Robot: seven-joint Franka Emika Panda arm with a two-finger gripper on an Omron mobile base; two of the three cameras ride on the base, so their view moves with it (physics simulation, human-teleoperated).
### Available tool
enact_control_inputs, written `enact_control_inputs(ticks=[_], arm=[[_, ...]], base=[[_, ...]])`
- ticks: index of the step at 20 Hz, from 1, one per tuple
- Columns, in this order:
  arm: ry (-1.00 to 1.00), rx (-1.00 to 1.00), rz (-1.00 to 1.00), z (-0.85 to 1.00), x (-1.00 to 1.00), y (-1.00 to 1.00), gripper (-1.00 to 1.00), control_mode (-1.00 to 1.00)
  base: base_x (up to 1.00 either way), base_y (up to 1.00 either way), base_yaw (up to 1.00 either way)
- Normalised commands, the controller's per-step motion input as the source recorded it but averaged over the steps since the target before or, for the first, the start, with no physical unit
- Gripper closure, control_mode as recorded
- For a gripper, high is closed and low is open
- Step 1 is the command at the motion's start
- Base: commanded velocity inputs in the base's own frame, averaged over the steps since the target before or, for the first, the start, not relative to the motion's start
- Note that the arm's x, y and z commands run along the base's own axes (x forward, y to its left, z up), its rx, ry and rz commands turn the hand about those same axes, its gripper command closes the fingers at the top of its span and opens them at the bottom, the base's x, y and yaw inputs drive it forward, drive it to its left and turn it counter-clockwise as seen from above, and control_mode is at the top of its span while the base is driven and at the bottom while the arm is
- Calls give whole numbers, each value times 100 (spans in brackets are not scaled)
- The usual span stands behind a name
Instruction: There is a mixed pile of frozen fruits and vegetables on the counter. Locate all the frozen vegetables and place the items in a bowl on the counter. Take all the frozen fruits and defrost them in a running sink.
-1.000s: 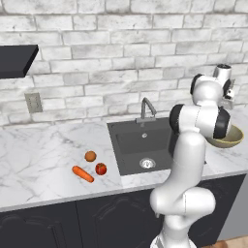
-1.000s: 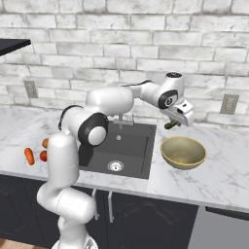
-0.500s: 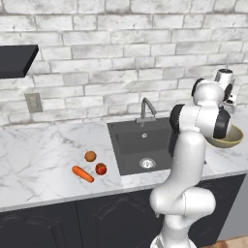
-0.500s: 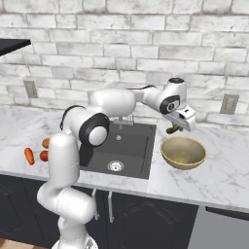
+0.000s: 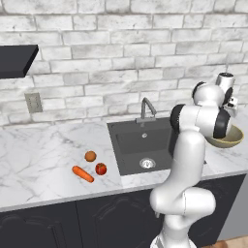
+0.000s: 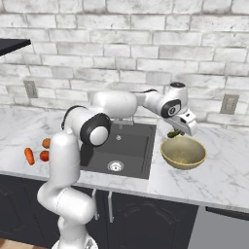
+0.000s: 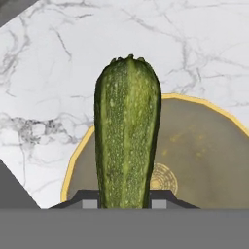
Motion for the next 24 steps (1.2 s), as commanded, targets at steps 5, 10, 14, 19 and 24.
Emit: enact_control_inputs(ticks=[5, 10, 14, 19, 24], arm=[[0, 0, 0, -13, -2, -7, 100, -100], [0, 0, 0, -18, 0, -1, 100, -100], [0, -2, 0, -26, 0, 0, 100, -100], [0, 0, 0, -24, 0, -1, 100, -100], [0, 0, 0, -17, -1, -6, 100, -100]], base=[[0, 0, 0], [0, 0, 0], [0, 0, 0], [0, 0, 0], [0, 0, 0]])
